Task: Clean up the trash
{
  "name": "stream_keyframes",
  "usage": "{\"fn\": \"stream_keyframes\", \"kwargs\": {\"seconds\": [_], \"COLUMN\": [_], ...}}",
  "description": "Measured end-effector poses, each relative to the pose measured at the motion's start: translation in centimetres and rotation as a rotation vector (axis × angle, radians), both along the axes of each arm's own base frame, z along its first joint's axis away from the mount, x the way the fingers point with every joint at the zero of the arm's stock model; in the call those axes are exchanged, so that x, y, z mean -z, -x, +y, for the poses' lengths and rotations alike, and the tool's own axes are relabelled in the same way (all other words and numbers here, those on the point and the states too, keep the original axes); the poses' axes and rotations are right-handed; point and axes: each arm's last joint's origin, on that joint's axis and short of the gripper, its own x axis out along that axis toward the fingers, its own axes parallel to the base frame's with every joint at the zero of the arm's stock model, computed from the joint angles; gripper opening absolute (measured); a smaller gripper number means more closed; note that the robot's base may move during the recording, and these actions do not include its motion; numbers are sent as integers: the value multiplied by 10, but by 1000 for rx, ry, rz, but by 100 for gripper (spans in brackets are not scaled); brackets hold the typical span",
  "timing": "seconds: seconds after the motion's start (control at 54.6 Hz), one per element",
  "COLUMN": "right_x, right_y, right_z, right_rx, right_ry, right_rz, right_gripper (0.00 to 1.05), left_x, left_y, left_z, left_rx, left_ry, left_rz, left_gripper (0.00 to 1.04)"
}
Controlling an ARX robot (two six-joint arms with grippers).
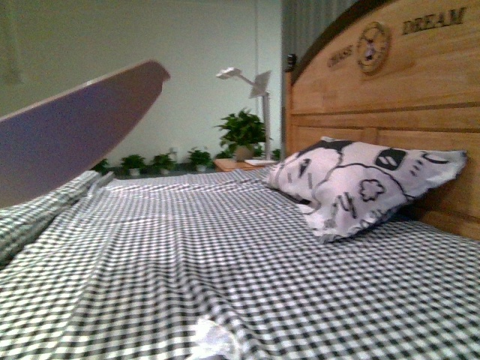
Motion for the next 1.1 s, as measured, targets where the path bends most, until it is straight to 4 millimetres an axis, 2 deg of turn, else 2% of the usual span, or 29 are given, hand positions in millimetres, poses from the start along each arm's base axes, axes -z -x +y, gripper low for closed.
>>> {"fn": "stream_keyframes", "kwargs": {"seconds": [0.824,0.916,1.099], "right_x": [-1,-1,-1], "right_y": [0,0,0], "right_z": [0,0,0], "right_rx": [-1,0,0], "right_ry": [5,5,5], "right_rz": [0,0,0], "right_gripper": [19,19,19], "left_x": [0,1,2], "left_y": [0,1,-6], "left_z": [0,-1,2], "left_rx": [4,76,100], "left_ry": [3,23,-12], "left_rz": [-1,51,64], "left_gripper": [27,27,27]}}
